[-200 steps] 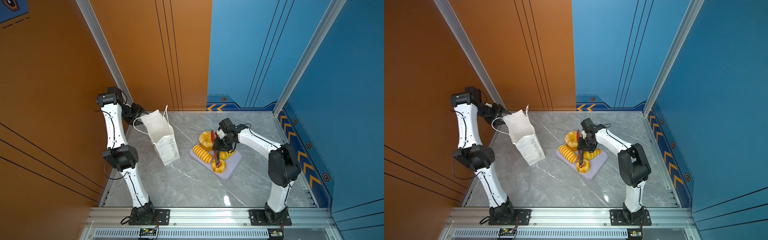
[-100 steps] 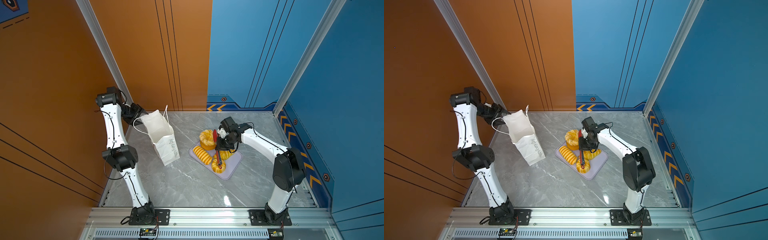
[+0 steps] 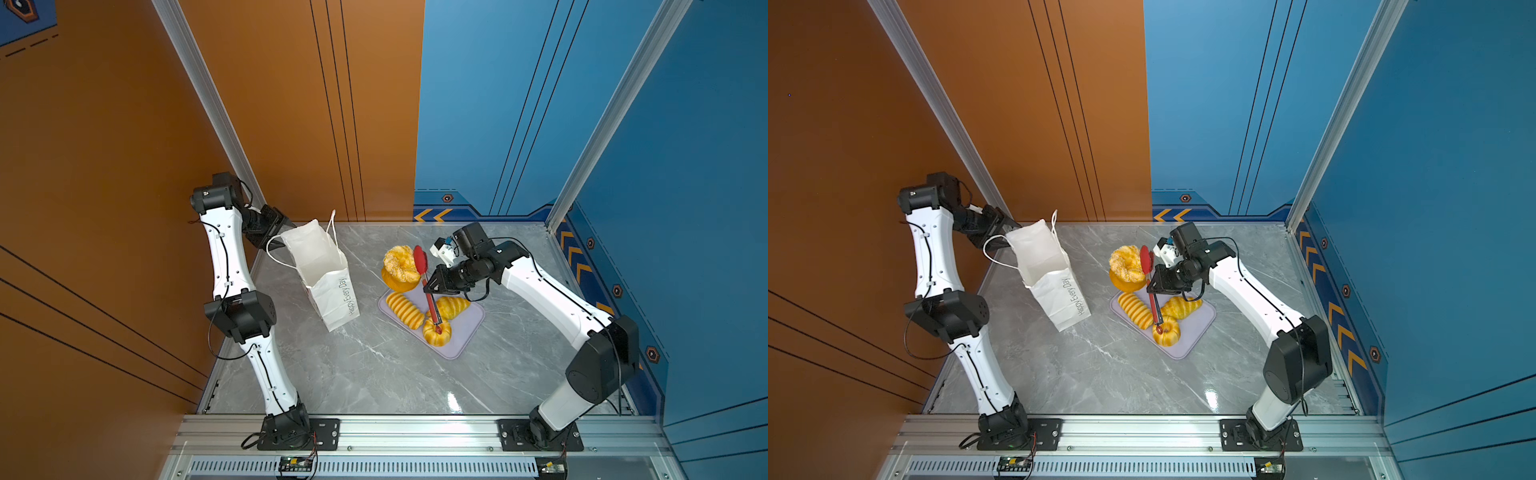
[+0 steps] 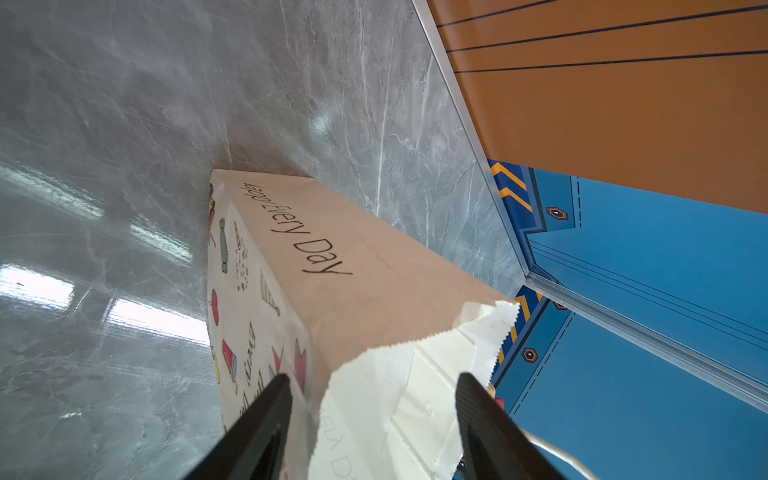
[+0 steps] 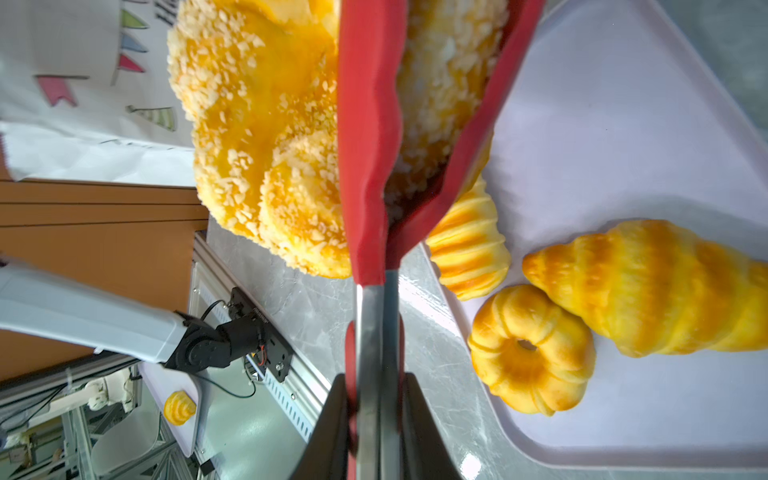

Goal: Pack bread into a paper bag
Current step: Pick up the fake bread from the plate, then place the fake bread in the paper bag.

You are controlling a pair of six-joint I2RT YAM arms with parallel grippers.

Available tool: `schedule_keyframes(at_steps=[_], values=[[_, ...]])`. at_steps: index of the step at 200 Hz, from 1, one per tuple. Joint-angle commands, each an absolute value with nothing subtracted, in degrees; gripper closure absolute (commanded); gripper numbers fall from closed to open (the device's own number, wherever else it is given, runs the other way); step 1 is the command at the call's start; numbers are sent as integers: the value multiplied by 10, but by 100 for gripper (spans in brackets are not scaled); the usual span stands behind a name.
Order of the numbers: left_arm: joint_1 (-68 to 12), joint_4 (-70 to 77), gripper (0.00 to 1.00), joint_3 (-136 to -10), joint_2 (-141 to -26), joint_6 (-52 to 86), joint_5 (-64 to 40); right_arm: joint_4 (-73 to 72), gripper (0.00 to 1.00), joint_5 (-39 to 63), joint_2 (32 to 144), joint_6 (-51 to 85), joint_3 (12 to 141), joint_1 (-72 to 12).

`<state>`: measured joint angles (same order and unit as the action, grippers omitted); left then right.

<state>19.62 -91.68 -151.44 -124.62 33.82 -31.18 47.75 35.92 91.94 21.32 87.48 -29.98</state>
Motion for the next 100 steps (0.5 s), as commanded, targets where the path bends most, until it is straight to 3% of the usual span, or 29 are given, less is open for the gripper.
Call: schedule_keyframes(at_steps=[1,46,100], values=[[199,-1035,34,-1528,-1246,326,-325,455,100,452,854,201,897,-316],[198,-1035,34,-1530,-1245,326,-323,394,100,511,809,245,905,-365],[193,-1035,34,-1528,-1243,325,-326,329,100,519,880,278,987,-455]])
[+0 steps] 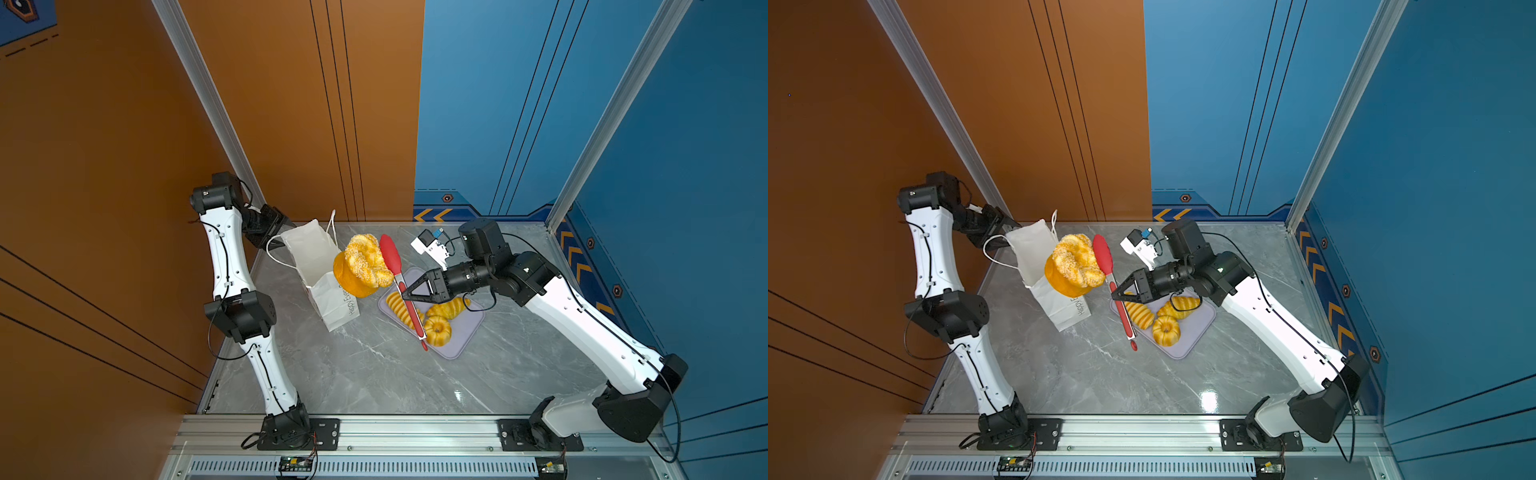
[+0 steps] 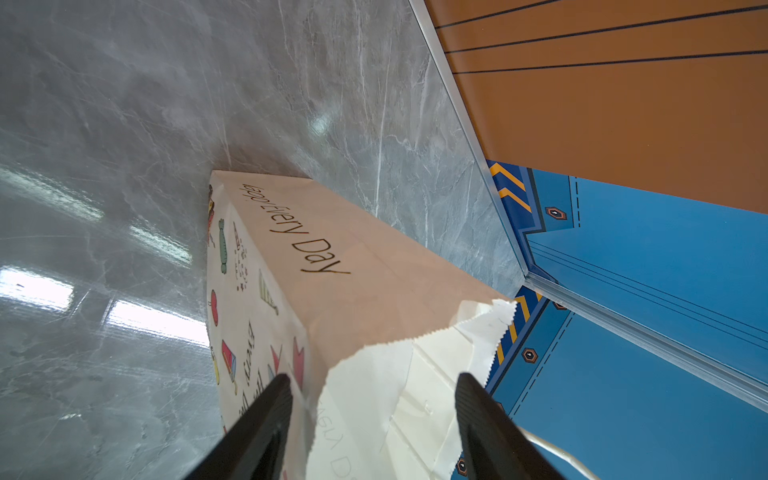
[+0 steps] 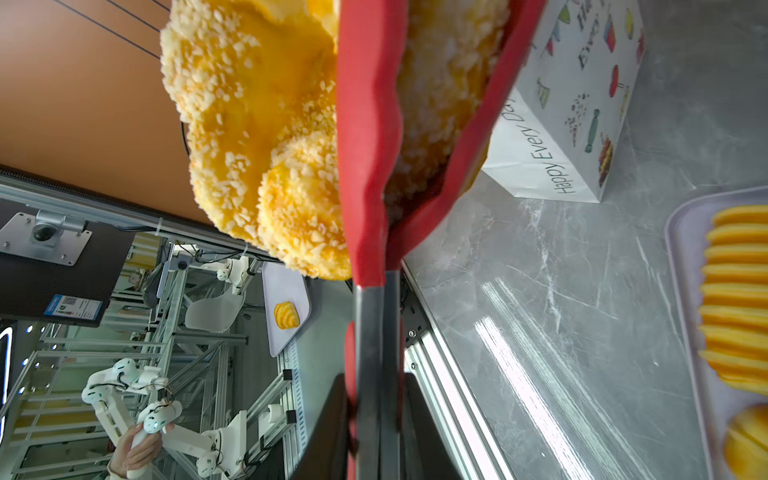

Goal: Pack bread into a paper bag
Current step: Place the fake bread in the paper bag.

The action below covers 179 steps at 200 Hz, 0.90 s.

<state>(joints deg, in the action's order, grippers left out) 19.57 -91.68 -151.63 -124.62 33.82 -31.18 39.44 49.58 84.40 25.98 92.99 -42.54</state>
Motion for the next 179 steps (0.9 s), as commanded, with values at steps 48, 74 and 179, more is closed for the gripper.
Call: schedule_keyframes(at_steps=[48,74,179], values=[[182,-1035,34,-1526,-1238,325,-331,329,100,501,999,285,1117,-481],[182,-1035,34,-1525,-1234,323,-334,330,100,487,1058,288,1166,-475],[185,-1035,35,-1520,-1222,322,-346,405,100,388,1192,265,1321,-444]])
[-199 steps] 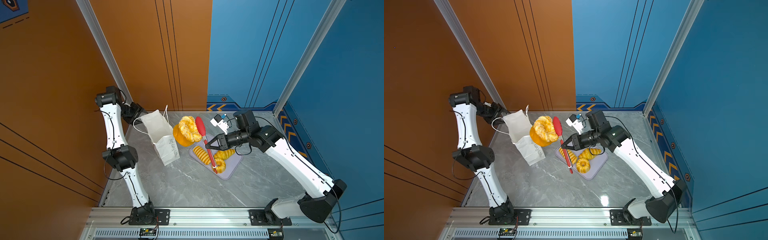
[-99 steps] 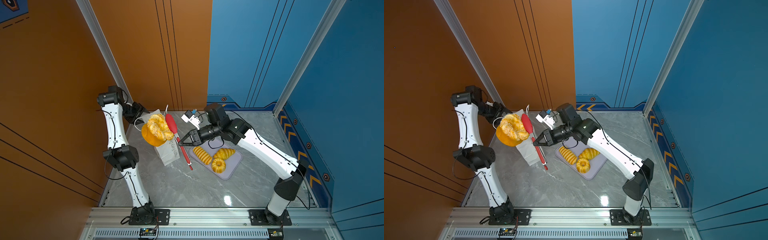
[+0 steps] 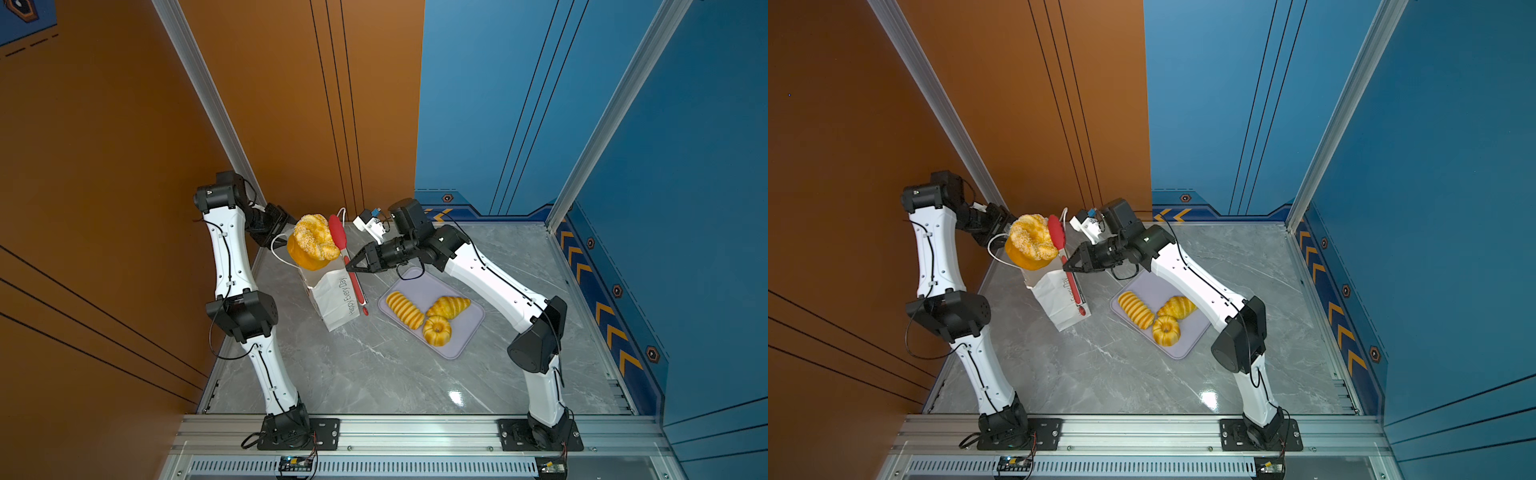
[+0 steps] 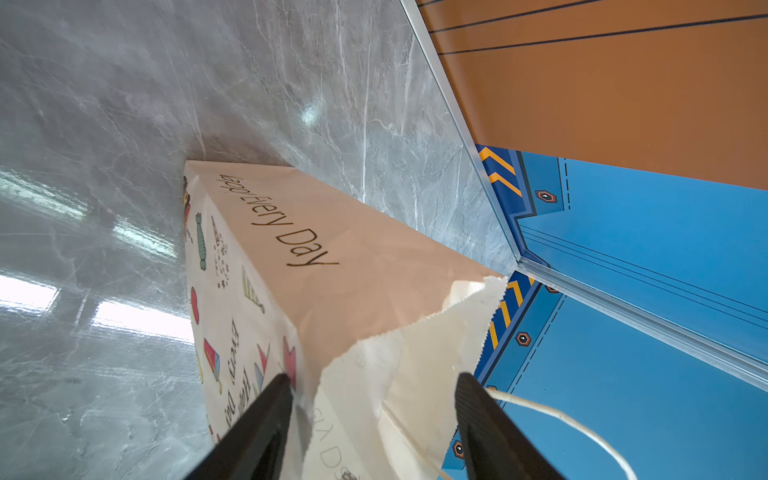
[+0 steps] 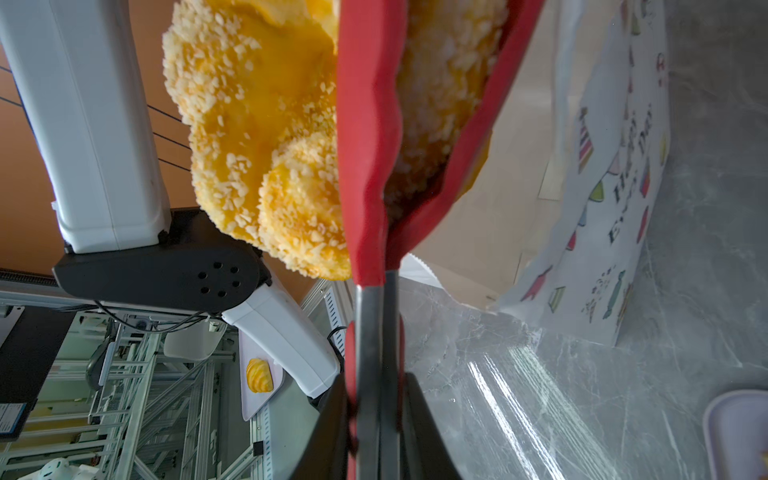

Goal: Pack bread into a paper bag
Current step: Place the fake bread in the paper bag.

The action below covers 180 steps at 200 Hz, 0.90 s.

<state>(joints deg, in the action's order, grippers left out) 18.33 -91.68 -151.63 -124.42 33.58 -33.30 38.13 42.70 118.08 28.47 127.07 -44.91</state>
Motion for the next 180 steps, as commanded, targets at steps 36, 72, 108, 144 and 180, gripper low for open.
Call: schedule_keyframes(at_steps=[36,72,108,144,180], values=[[187,-1035,34,-1518,-1220,322,-350,438,100,356,1218,253,1331,-442],[187,-1035,34,-1518,-1220,322,-352,471,100,318,1222,232,1331,-453],[189,-1035,34,-1518,-1223,321,-352,488,100,304,1215,217,1328,-459],[190,-1034,34,-1518,-1224,322,-354,488,86,315,1215,220,1331,-465],[192,-1034,35,-1518,-1225,321,-354,487,82,320,1216,220,1336,-470]])
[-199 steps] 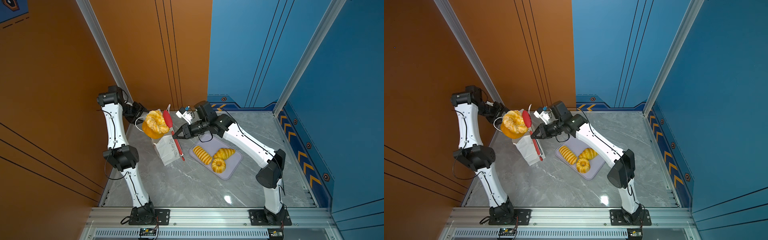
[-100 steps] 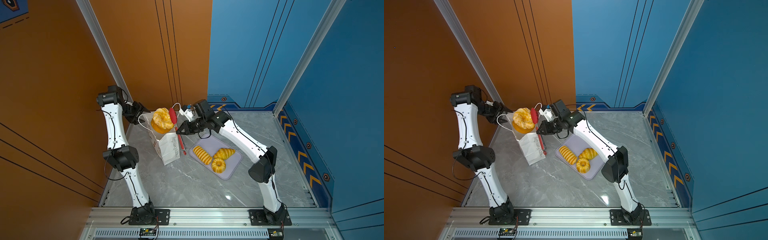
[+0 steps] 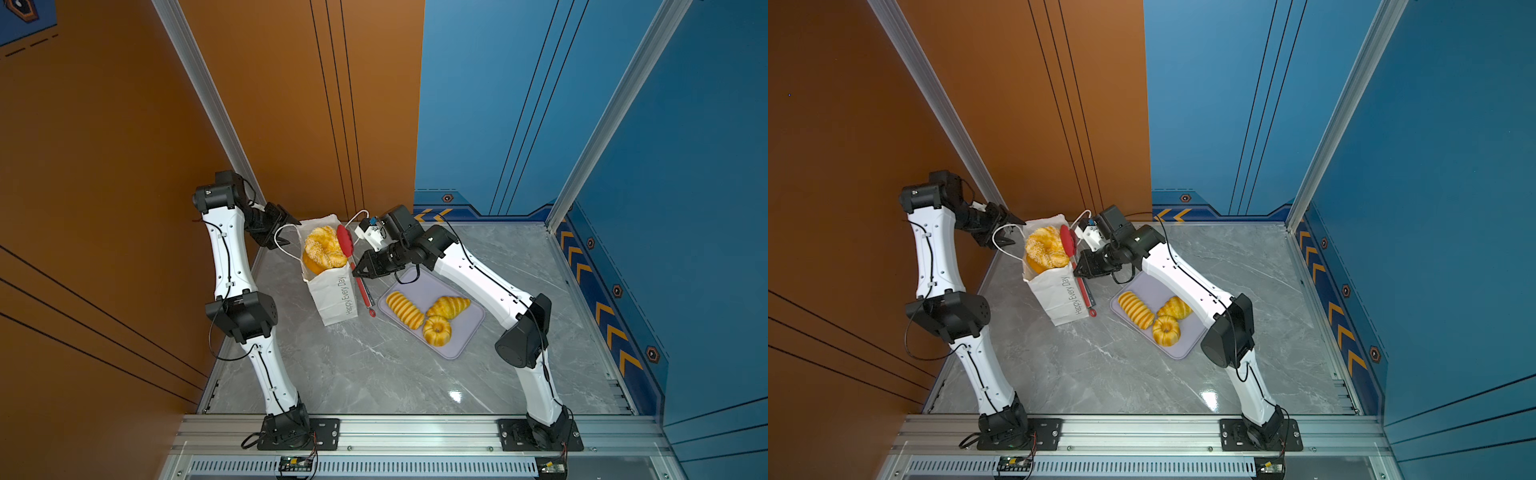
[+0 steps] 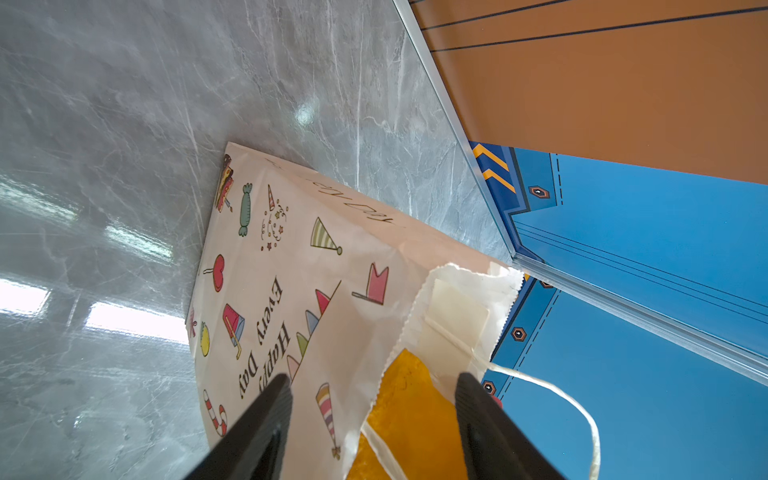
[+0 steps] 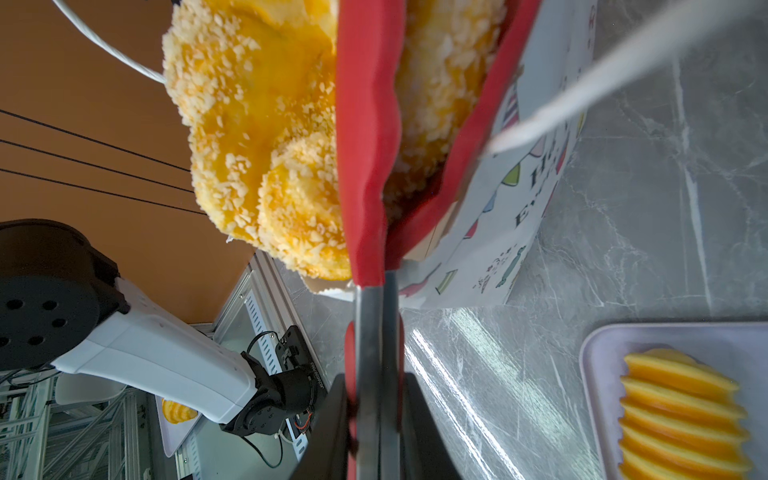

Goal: Pack bread into a paper bag
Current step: Place the fake bread in the paper bag.

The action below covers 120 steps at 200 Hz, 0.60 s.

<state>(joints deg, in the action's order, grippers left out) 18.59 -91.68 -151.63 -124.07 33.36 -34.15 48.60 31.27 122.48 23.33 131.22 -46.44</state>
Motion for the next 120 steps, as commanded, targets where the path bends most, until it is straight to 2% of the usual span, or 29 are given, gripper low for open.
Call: schedule_keyframes(at_steps=[1,47,120], values=[[192,-1034,34,-1519,-1225,322,-354,486,82,320,1216,220,1336,-471],[192,-1034,34,-1518,-1223,320,-356,486,72,320,1204,217,1345,-477],[193,-1034,35,-1517,-1225,320,-355,486,70,311,1192,217,1351,-480]])
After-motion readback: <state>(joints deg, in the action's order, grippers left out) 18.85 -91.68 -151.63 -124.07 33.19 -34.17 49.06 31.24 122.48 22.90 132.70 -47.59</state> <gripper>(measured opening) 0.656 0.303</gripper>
